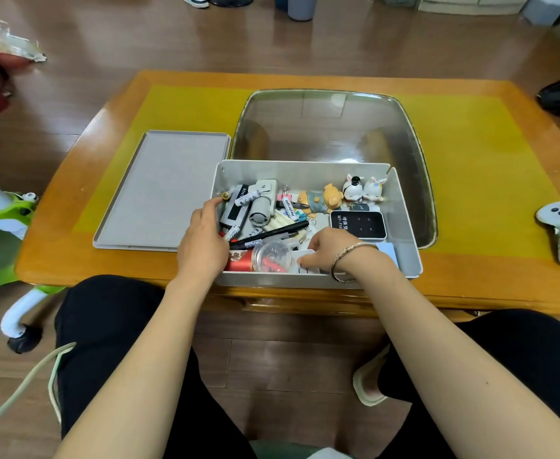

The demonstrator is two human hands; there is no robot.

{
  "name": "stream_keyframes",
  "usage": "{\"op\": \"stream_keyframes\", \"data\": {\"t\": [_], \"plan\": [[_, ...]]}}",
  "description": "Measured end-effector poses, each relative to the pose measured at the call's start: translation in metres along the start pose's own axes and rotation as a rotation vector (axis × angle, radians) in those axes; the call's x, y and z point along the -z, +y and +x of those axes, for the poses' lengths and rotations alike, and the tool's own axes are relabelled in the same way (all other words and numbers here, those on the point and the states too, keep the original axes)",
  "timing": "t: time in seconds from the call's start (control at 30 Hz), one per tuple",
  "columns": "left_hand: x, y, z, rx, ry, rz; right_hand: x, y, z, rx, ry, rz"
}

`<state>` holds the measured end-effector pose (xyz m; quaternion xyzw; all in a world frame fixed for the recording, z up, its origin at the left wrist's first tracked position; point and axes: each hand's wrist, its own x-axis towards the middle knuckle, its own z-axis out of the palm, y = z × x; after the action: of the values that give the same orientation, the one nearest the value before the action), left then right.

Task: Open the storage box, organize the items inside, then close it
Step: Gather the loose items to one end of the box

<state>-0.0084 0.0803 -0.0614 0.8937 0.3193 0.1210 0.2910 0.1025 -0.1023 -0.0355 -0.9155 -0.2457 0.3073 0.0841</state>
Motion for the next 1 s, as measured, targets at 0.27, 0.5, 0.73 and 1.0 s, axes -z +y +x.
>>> {"op": "stream_keyframes", "data": {"t": [0.27,0.5,0.73,1.0], "plan": [[-0.003,-0.002,0.002,0.005,0.007,0.012,-0.001,-0.003,0.007,-0.046,-0.032,-0.057],[-0.002,-0.003,0.003,0.009,0.012,0.022,-0.003,-0.002,0.006,-0.031,-0.086,0.036],[-0.002,-0.002,0.002,0.006,0.013,0.022,-0.005,-0.005,0.005,-0.045,-0.057,0.219],[-0.001,-0.001,0.001,0.005,0.025,-0.030,-0.006,-0.005,-0.009,0.150,0.116,0.429]]}}
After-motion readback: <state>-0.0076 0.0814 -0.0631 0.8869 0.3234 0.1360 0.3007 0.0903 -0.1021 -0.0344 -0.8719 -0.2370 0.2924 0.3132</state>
